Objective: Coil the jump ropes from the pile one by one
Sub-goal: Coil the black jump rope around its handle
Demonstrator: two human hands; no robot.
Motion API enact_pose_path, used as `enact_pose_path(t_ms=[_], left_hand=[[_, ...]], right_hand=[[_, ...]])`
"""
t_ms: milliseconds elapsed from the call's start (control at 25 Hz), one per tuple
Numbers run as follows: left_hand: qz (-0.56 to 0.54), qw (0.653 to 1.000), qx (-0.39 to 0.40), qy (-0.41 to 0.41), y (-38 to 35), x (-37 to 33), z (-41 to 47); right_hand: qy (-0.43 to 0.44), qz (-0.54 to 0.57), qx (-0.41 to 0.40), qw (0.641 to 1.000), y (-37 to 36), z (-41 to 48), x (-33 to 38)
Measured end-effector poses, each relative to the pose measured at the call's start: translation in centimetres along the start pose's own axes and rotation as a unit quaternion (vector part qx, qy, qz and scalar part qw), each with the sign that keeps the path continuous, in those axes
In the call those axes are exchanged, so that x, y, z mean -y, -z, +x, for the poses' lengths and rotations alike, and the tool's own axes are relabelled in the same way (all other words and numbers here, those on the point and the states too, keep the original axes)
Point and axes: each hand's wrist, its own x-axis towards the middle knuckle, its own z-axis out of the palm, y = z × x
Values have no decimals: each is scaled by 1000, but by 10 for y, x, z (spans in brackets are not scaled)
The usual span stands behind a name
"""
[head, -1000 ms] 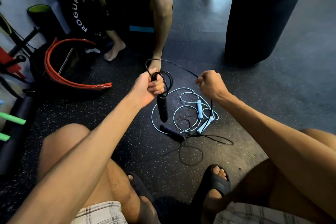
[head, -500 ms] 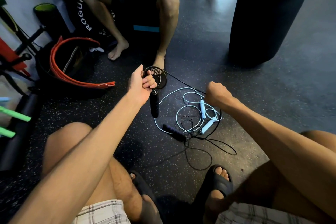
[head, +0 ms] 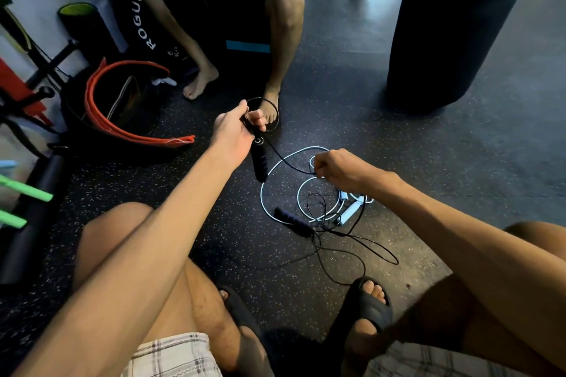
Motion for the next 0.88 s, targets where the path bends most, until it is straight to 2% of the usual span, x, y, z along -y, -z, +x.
enact_pose_path(t_ms=[80, 240, 320, 440, 520, 640, 800, 880], left_hand=[[90, 995, 18, -30, -1, 4, -3], [198, 972, 126, 6, 2, 9, -8], [267, 946, 175, 46, 4, 14, -10], [353, 902, 233, 88, 4, 23, -13], [393, 874, 263, 110, 1, 28, -16], [427, 853, 271, 129, -4, 35, -20], [421, 852, 271, 156, -9, 42, -23], [396, 863, 265, 170, -8, 40, -23]], right_hand=[[-19, -1, -35, 999, -5, 4, -1], [-175, 119, -121, 970, 6, 9, -8], [-233, 159, -145, 948, 15, 8, -16], [-250, 127, -140, 950, 20, 6, -24], [-220, 116, -129, 960, 17, 6, -23], [-95, 95, -151, 979, 12, 6, -15], [103, -47, -167, 979, 7, 9, -7], [158, -49, -163, 973, 5, 9, -6]])
